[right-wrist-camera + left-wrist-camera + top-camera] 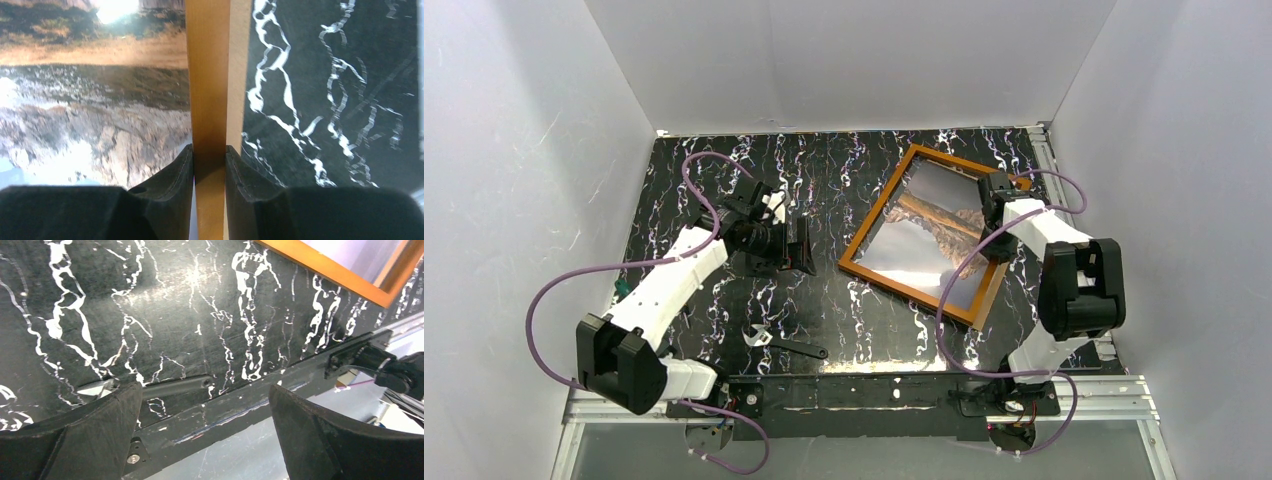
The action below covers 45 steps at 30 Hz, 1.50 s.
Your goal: Take the photo out of the frame
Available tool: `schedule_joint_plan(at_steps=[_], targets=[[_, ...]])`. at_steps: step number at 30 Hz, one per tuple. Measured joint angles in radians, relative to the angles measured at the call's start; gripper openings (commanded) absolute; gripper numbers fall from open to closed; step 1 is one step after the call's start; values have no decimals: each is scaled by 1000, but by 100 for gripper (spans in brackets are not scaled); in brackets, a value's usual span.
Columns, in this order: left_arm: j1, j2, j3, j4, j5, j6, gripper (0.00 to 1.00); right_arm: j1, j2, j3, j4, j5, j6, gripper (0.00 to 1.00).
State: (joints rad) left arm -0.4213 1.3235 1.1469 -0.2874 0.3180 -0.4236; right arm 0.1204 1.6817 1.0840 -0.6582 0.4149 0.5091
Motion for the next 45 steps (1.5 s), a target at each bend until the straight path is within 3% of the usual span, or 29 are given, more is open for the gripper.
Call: schedule_joint_plan(at_steps=[4, 5, 8, 18, 29, 37, 45], targets=[[11, -18, 0, -27, -51, 20, 98, 54, -42, 49, -93, 63, 4, 1], [38, -40, 1, -47, -84, 24, 98, 136, -54, 132, -129, 105, 12, 1], [58, -57, 1, -59, -108, 27, 98, 220, -47, 194, -159, 128, 24, 1], [59, -77, 9, -89, -171, 35, 98, 466, 164, 429, -201, 108, 124, 1], [63, -95, 14, -109, -215, 39, 98, 583, 469, 779, -155, 67, 146, 1], [85, -95, 14, -111, -233, 38, 98, 634, 551, 853, -91, 22, 157, 1], [93, -95, 14, -111, -232, 35, 98, 648, 586, 886, -79, -13, 230, 11]])
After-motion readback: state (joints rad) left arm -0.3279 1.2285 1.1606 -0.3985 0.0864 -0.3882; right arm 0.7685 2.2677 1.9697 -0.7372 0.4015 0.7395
